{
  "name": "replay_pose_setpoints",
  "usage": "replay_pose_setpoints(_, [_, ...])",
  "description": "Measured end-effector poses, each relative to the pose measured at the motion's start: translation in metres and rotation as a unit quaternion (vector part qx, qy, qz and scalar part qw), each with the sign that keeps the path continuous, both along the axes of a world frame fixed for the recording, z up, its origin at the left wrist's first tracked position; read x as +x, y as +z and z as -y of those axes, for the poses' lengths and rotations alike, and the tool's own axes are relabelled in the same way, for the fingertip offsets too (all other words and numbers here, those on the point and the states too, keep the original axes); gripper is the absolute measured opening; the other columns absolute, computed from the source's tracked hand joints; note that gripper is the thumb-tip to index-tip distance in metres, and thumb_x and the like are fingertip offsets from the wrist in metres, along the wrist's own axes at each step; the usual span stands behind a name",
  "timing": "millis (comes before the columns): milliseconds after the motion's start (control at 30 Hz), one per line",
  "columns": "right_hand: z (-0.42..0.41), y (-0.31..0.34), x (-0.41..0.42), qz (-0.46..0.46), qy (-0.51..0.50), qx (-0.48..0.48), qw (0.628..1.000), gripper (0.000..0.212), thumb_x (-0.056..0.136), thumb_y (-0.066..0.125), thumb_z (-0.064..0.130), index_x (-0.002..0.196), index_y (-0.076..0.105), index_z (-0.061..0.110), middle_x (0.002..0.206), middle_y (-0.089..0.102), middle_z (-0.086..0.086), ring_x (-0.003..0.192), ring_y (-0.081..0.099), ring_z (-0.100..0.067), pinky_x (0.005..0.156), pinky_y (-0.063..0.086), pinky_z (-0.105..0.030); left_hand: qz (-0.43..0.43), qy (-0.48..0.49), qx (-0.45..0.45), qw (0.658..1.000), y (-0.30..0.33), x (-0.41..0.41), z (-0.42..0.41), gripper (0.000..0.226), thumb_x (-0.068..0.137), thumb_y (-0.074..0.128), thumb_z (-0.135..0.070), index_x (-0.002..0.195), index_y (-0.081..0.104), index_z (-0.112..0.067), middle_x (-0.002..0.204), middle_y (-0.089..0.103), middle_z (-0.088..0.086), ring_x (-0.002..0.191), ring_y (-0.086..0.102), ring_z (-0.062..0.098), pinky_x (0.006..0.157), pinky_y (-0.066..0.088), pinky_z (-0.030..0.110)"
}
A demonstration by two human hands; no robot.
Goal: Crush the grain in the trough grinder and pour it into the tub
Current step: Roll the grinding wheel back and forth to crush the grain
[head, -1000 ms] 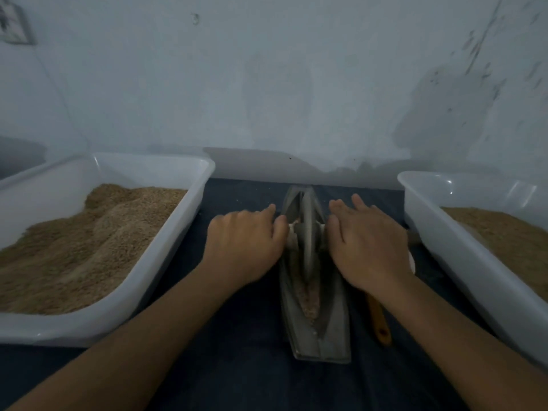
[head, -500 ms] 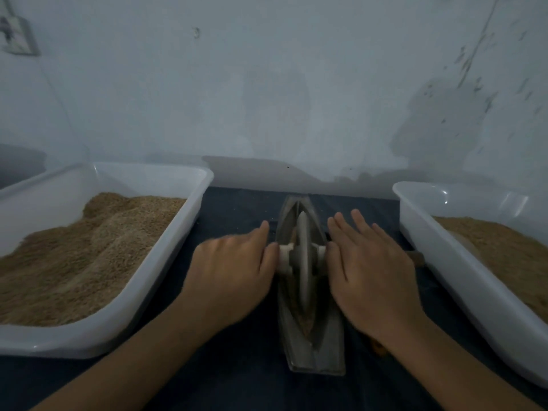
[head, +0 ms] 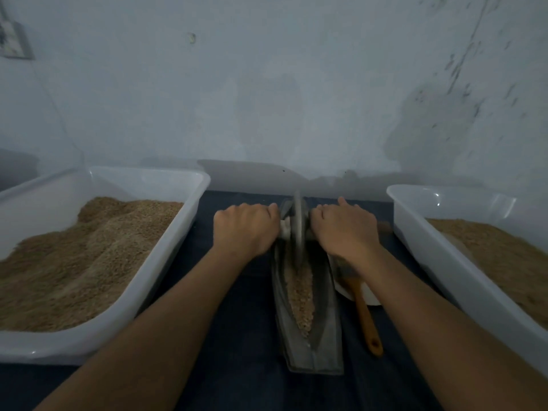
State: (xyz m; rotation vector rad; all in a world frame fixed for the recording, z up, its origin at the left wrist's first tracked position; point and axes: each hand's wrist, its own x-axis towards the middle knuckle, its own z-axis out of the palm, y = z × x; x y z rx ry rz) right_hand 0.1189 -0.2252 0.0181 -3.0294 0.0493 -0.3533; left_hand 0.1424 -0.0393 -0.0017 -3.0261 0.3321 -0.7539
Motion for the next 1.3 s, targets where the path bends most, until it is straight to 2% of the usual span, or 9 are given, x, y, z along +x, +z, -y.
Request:
replay_pose_setpoints(167, [-0.002, -0.008, -0.034, 0.043, 0.042, -0.011, 0.998, 0.068, 0.103, 0.009, 0.043, 0.151, 0.048, 0.015, 0.161, 0.043, 0.0, 0.156, 0.023, -0.02, 0.126, 0.02, -0.042, 0.044, -0.061, 0.053, 0.996, -0.007, -0.039, -0.014, 0.018, 0.105, 0.039, -0.031, 0.089, 0.039, -0.023, 0.068, 0.041, -0.006, 0.056, 0.04, 0.018, 0.046, 0.024, 0.03])
replay_pose_setpoints(300, [0.003, -0.021, -0.092, 0.112, 0.069, -0.005, 0.991, 0.073, 0.101, 0.006, 0.048, 0.156, 0.042, 0.017, 0.161, 0.042, 0.002, 0.152, 0.031, -0.015, 0.124, 0.02, -0.032, 0.073, -0.105, 0.003, 0.992, -0.013, -0.084, -0.024, 0.049, 0.105, 0.019, -0.041, 0.113, 0.064, -0.024, 0.088, 0.071, -0.006, 0.059, 0.058, 0.015, 0.052, 0.042, 0.03])
replay_pose_setpoints(433, [0.006, -0.026, -0.111, 0.129, 0.065, -0.008, 0.99, 0.069, 0.103, 0.011, 0.048, 0.156, 0.042, 0.017, 0.158, 0.044, 0.002, 0.148, 0.039, -0.013, 0.12, 0.026, -0.031, 0.053, -0.09, -0.036, 0.994, -0.01, -0.096, -0.025, 0.069, 0.103, 0.004, -0.046, 0.139, 0.06, -0.027, 0.095, 0.073, -0.01, 0.069, 0.062, 0.013, 0.066, 0.05, 0.035])
replay_pose_setpoints(600, [0.009, -0.022, -0.068, 0.056, 0.032, 0.049, 0.997, 0.067, 0.103, 0.007, 0.049, 0.159, 0.036, 0.026, 0.164, 0.036, 0.007, 0.153, 0.027, -0.009, 0.117, 0.03, -0.032, 0.047, -0.049, 0.051, 0.996, 0.002, -0.047, 0.0, 0.053, 0.106, 0.01, -0.036, 0.076, 0.053, -0.027, 0.068, 0.058, -0.004, 0.059, 0.053, 0.022, 0.067, 0.045, 0.036])
replay_pose_setpoints(767, [0.0, -0.011, -0.014, 0.044, 0.004, 0.022, 0.999, 0.058, 0.106, 0.018, 0.038, 0.137, 0.063, 0.017, 0.151, 0.055, 0.0, 0.151, 0.032, -0.022, 0.117, 0.031, -0.043, -0.059, -0.006, 0.005, 0.998, 0.002, 0.0, 0.003, 0.038, 0.107, 0.024, -0.033, 0.087, 0.055, -0.022, 0.101, 0.067, 0.003, 0.084, 0.059, 0.029, 0.066, 0.037, 0.037])
replay_pose_setpoints(933, [-0.002, -0.012, -0.036, 0.061, 0.033, -0.016, 0.997, 0.066, 0.104, 0.01, 0.042, 0.152, 0.049, 0.017, 0.16, 0.044, 0.0, 0.154, 0.026, -0.019, 0.125, 0.022, -0.041, 0.017, -0.051, 0.049, 0.997, -0.004, -0.038, -0.008, 0.027, 0.109, 0.028, -0.031, 0.098, 0.051, -0.023, 0.073, 0.046, -0.005, 0.06, 0.043, 0.017, 0.055, 0.031, 0.03])
replay_pose_setpoints(1100, [0.004, -0.03, -0.103, 0.157, 0.069, 0.002, 0.985, 0.065, 0.106, 0.013, 0.045, 0.154, 0.046, 0.017, 0.158, 0.045, 0.002, 0.152, 0.032, -0.015, 0.124, 0.026, -0.037, 0.056, -0.073, -0.053, 0.994, -0.017, -0.096, -0.021, 0.062, 0.107, 0.012, -0.046, 0.148, 0.052, -0.024, 0.13, 0.07, -0.005, 0.102, 0.07, 0.015, 0.076, 0.055, 0.038])
replay_pose_setpoints(1200, [0.009, -0.035, -0.112, 0.161, 0.074, 0.02, 0.984, 0.062, 0.106, 0.015, 0.046, 0.155, 0.044, 0.019, 0.158, 0.045, 0.005, 0.151, 0.033, -0.012, 0.121, 0.024, -0.032, 0.083, -0.07, -0.051, 0.993, -0.018, -0.108, -0.018, 0.06, 0.109, 0.014, -0.046, 0.148, 0.055, -0.023, 0.143, 0.064, 0.003, 0.126, 0.063, 0.024, 0.091, 0.055, 0.047])
replay_pose_setpoints(1300, [0.007, -0.03, -0.092, 0.118, 0.062, 0.037, 0.99, 0.069, 0.103, 0.007, 0.048, 0.156, 0.042, 0.021, 0.159, 0.044, 0.005, 0.151, 0.032, -0.013, 0.12, 0.027, -0.032, 0.051, -0.041, -0.015, 0.998, -0.004, -0.085, -0.01, 0.057, 0.106, 0.018, -0.042, 0.134, 0.066, -0.027, 0.133, 0.069, 0.002, 0.115, 0.068, 0.023, 0.087, 0.053, 0.042])
